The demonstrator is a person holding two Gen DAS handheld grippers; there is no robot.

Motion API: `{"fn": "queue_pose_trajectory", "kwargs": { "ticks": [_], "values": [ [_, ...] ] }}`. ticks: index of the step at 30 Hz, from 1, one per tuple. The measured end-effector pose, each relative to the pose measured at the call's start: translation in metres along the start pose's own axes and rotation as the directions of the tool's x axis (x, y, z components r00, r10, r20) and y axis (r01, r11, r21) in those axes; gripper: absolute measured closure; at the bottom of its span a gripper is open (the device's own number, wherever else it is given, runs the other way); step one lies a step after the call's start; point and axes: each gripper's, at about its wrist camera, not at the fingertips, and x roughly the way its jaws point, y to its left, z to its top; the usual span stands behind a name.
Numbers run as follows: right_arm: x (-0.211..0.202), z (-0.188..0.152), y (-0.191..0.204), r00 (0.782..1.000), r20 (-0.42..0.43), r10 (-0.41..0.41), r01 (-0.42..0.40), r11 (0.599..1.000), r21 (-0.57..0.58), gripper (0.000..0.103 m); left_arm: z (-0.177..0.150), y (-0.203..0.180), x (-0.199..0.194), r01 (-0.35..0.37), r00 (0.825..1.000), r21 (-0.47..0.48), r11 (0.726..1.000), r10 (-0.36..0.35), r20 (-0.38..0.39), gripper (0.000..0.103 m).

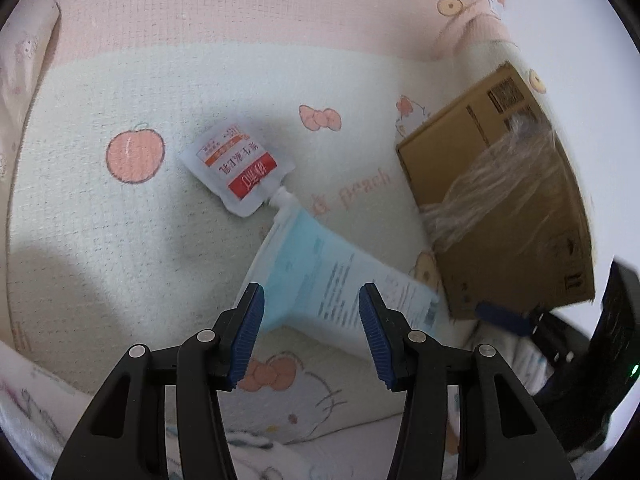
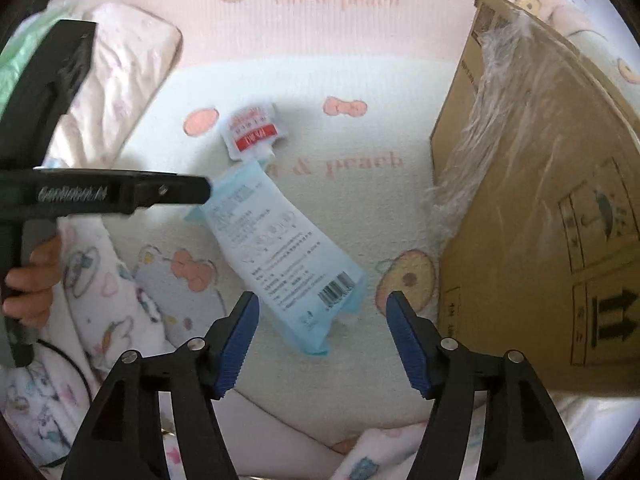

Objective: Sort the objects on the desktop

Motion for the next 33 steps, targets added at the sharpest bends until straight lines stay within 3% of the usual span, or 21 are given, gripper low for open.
{"fn": "queue_pose_trajectory", "kwargs": {
  "ticks": [4, 11, 15, 18, 23, 33],
  "values": [
    [0.013, 0.000, 0.003, 0.999, -0.035, 0.011, -0.010, 1.000, 0.027, 0.038, 0.010, 0.002, 0.013, 0.008, 0.999, -0.009, 1.000, -0.008, -0.037, 0.044],
    [0.041, -0.008, 0.020, 0.985, -0.169, -0.040, 0.033, 0.998, -0.045, 0.038, 0.018, -0.003, 0.038, 0.021, 0.995, 0.034, 0.999, -0.018, -0.102, 0.044],
    [0.056, -0.007, 0.021, 0.979, -0.202, -0.025, 0.016, 0.999, -0.047, 0.038, 0.016, -0.004, 0.048, 0.037, 0.990, 0.069, 0.997, -0.027, -0.140, 0.045],
    [0.069, -0.003, 0.017, 0.976, -0.220, 0.005, -0.010, 1.000, -0.020, 0.038, 0.012, -0.004, 0.047, 0.046, 0.991, 0.075, 0.996, -0.036, -0.126, 0.045],
    [0.079, 0.003, 0.010, 0.981, -0.183, 0.064, -0.057, 0.997, 0.043, 0.039, 0.008, 0.003, 0.044, 0.064, 0.991, 0.031, 0.997, -0.060, -0.116, 0.046],
    [0.067, 0.006, 0.022, 0.989, -0.137, 0.051, -0.056, 0.998, -0.033, 0.043, -0.005, -0.004, 0.028, 0.031, 0.994, 0.031, 0.999, -0.028, -0.109, 0.051]
  ]
}}
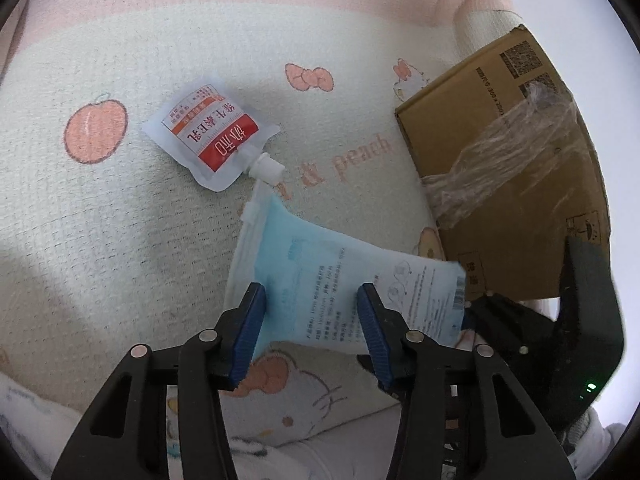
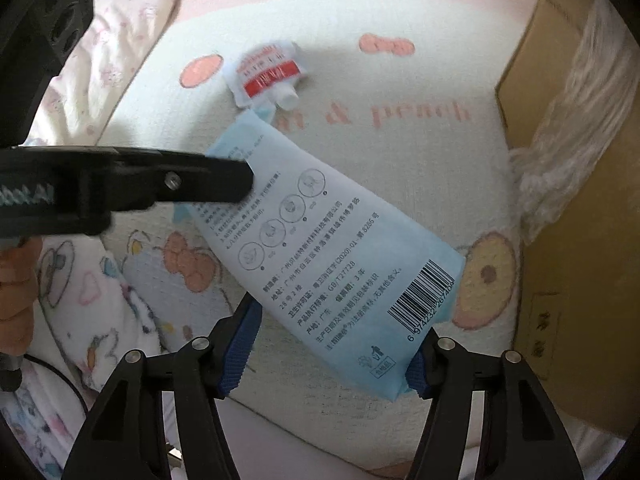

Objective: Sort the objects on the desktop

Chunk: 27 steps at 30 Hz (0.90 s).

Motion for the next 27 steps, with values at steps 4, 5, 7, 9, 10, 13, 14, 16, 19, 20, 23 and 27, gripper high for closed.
{"fn": "queue_pose_trajectory", "kwargs": {
  "ticks": [4, 5, 7, 9, 10, 13, 14, 16, 19, 20, 23, 27],
  "values": [
    [-0.019, 0.003, 0.010, 0.997, 0.060, -0.040, 0.044, 0.997, -0.059, 0.048, -0.003, -0.005, -0.015, -0.009, 0.999, 0.007, 1.000, 0.009, 0.041, 0.051],
    [-0.022, 0.003, 0.012, 0.997, 0.067, -0.042, 0.047, 0.997, -0.067, 0.049, -0.004, -0.005, -0.019, -0.007, 0.999, 0.005, 1.000, 0.007, 0.051, 0.051],
    [-0.030, -0.001, 0.018, 0.994, 0.100, -0.044, 0.052, 0.995, -0.081, 0.053, -0.003, -0.006, -0.026, -0.005, 0.997, -0.001, 1.000, 0.005, 0.072, 0.051],
    [-0.039, 0.000, 0.020, 0.992, 0.119, -0.043, 0.056, 0.993, -0.105, 0.054, -0.003, -0.007, -0.035, 0.005, 0.996, -0.012, 1.000, -0.004, 0.089, 0.051],
    [-0.045, 0.002, 0.019, 0.990, 0.131, -0.052, 0.067, 0.991, -0.116, 0.054, -0.002, -0.008, -0.041, 0.010, 0.995, -0.013, 1.000, -0.009, 0.103, 0.051],
    [-0.062, 0.013, 0.017, 0.980, 0.182, -0.083, 0.111, 0.982, -0.151, 0.054, 0.000, -0.017, -0.062, 0.010, 0.988, 0.007, 1.000, -0.011, 0.157, 0.051],
    [-0.070, 0.015, 0.018, 0.975, 0.201, -0.089, 0.121, 0.980, -0.156, 0.054, 0.001, -0.021, -0.070, 0.011, 0.984, 0.015, 1.000, -0.013, 0.180, 0.051],
    [-0.081, 0.019, 0.021, 0.966, 0.239, -0.096, 0.136, 0.978, -0.160, 0.054, 0.004, -0.026, -0.083, 0.019, 0.977, 0.023, 1.000, -0.023, 0.210, 0.051],
    [-0.104, 0.023, 0.021, 0.949, 0.296, -0.112, 0.170, 0.969, -0.177, 0.054, 0.010, -0.036, -0.100, 0.046, 0.966, 0.039, 0.998, -0.054, 0.254, 0.051],
    [-0.114, 0.022, 0.022, 0.940, 0.317, -0.126, 0.192, 0.964, -0.186, 0.054, 0.012, -0.041, -0.107, 0.056, 0.960, 0.046, 0.997, -0.066, 0.271, 0.051],
    [-0.136, 0.023, 0.022, 0.917, 0.367, -0.159, 0.246, 0.948, -0.204, 0.054, 0.014, -0.057, -0.124, 0.053, 0.948, 0.079, 0.995, -0.075, 0.310, 0.051],
    [-0.159, 0.024, 0.016, 0.891, 0.418, -0.177, 0.280, 0.940, -0.197, 0.054, 0.021, -0.084, -0.134, 0.034, 0.938, 0.129, 0.991, -0.077, 0.338, 0.051]
  ]
}}
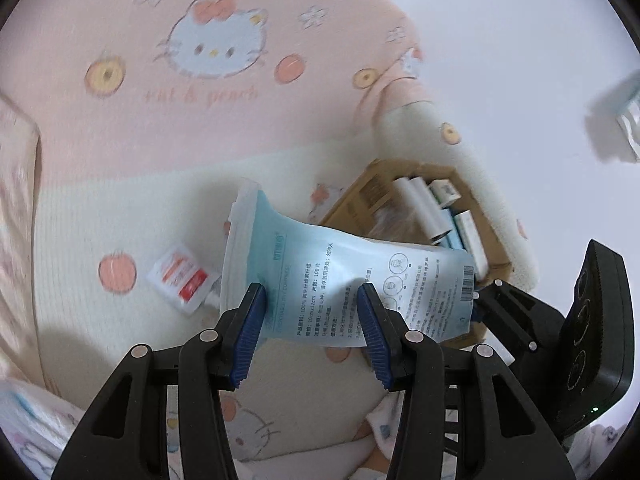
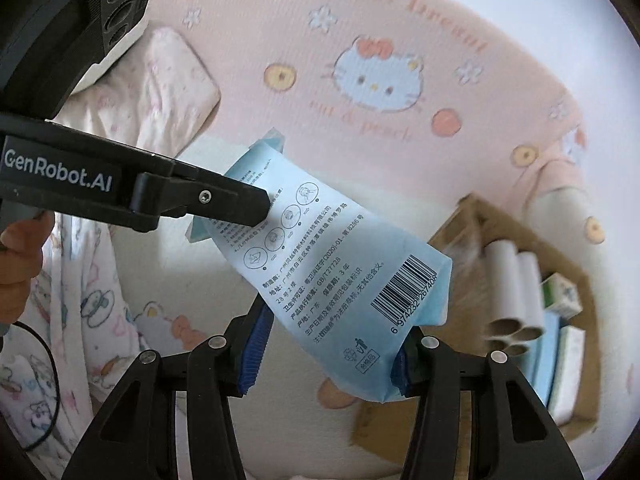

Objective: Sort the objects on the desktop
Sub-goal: 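Carry the blue packet in the right tool over the cardboard box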

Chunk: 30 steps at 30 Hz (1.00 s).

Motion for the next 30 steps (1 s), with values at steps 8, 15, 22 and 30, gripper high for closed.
{"fn": "queue_pose_trajectory", "kwargs": {
  "ticks": [8, 15, 22, 30],
  "values": [
    [-0.026, -0.008, -0.042, 0.997, 0.061, -0.044, 0.043, 0.999, 0.029, 0.054, 0.021, -0.053, 0.003, -0.003, 1.000, 0.098, 0.995, 0.002, 0.011, 0.051],
    [-0.044, -0.027, -0.079, 0.995, 0.080, -0.052, 0.047, 0.997, 0.062, 0.054, 0.030, -0.101, 0.022, -0.021, 0.999, 0.170, 0.985, 0.025, -0.024, 0.051],
    [-0.056, -0.044, -0.124, 0.997, 0.074, -0.006, 0.000, 0.998, 0.069, 0.054, 0.037, -0.148, 0.045, -0.040, 0.997, 0.234, 0.971, 0.053, -0.049, 0.051],
    [-0.065, -0.061, -0.193, 0.997, 0.052, 0.055, -0.060, 0.991, 0.116, 0.054, 0.055, -0.201, 0.077, -0.002, 0.996, 0.270, 0.963, 0.026, -0.083, 0.051]
  ]
}}
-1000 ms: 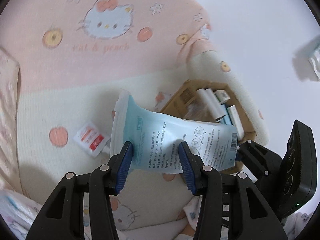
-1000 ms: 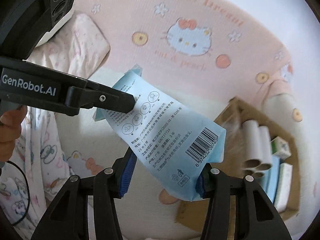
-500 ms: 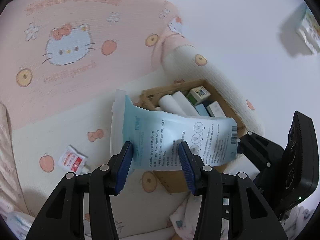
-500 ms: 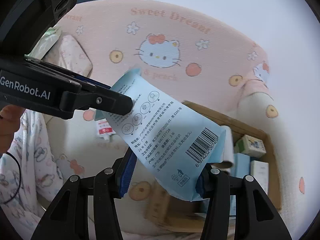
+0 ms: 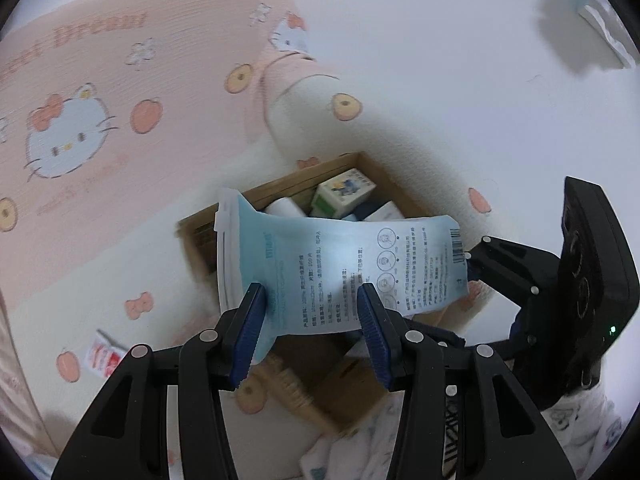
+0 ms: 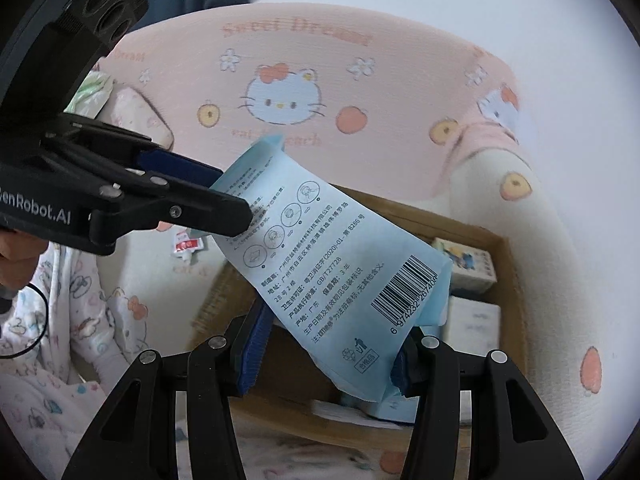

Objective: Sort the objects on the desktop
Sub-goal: 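Carry the blue packet in the right tool over the cardboard box, then lower the blue packet into the box beside the tubes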

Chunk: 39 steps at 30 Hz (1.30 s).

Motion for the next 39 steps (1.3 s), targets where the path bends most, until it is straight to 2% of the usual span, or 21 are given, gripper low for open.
{"fn": "queue_pose_trajectory", "kwargs": {
  "ticks": [4, 9, 12, 15, 19, 21, 23, 26, 31, 33, 37, 39],
  "values": [
    [-0.002, -0.005, -0.030, 0.999, -0.039, 0.020, -0.020, 1.000, 0.022, 0.054, 0.010, -0.018, 0.015, 0.030, 0.999, -0.002, 1.000, -0.030, -0.038, 0.051],
    [-0.001, -0.016, -0.048, 0.995, -0.087, 0.040, -0.041, 0.999, -0.005, 0.054, 0.005, -0.034, 0.032, 0.062, 0.993, -0.002, 0.998, -0.062, -0.096, 0.051],
    [0.007, -0.022, -0.051, 0.989, -0.141, 0.041, -0.046, 0.998, -0.033, 0.054, 0.000, -0.037, 0.044, 0.111, 0.984, -0.028, 0.993, -0.114, -0.139, 0.051],
    [0.014, -0.028, -0.050, 0.979, -0.180, 0.096, -0.107, 0.993, -0.055, 0.054, -0.007, -0.043, 0.056, 0.162, 0.967, -0.064, 0.985, -0.171, -0.187, 0.052],
    [0.032, -0.032, -0.050, 0.962, -0.255, 0.098, -0.124, 0.988, -0.088, 0.054, -0.012, -0.047, 0.067, 0.117, 0.970, -0.037, 0.992, -0.123, -0.208, 0.052],
    [0.044, -0.036, -0.056, 0.948, -0.297, 0.113, -0.141, 0.987, -0.075, 0.055, -0.013, -0.041, 0.072, 0.115, 0.966, -0.055, 0.992, -0.125, -0.228, 0.052],
    [0.047, -0.040, -0.058, 0.942, -0.300, 0.152, -0.178, 0.982, -0.062, 0.058, -0.012, -0.036, 0.074, 0.116, 0.964, -0.058, 0.992, -0.127, -0.233, 0.052],
    [0.048, -0.049, -0.065, 0.927, -0.293, 0.234, -0.250, 0.968, -0.017, 0.060, -0.008, -0.034, 0.076, 0.073, 0.971, -0.023, 0.997, -0.077, -0.228, 0.052],
    [0.055, -0.058, -0.070, 0.902, -0.347, 0.257, -0.278, 0.960, -0.014, 0.060, 0.005, -0.041, 0.086, 0.038, 0.976, 0.066, 0.997, -0.023, -0.218, 0.052],
    [0.058, -0.063, -0.074, 0.887, -0.368, 0.280, -0.300, 0.954, 0.004, 0.060, 0.008, -0.047, 0.099, 0.055, 0.970, 0.116, 0.992, -0.025, -0.240, 0.052],
    [0.062, -0.065, -0.082, 0.855, -0.399, 0.330, -0.348, 0.937, 0.028, 0.060, 0.001, -0.056, 0.125, 0.063, 0.948, 0.232, 0.971, 0.015, -0.317, 0.052],
    [0.063, -0.065, -0.084, 0.849, -0.411, 0.331, -0.354, 0.935, 0.023, 0.060, -0.003, -0.057, 0.133, 0.077, 0.937, 0.254, 0.964, 0.017, -0.350, 0.052]
  ]
}}
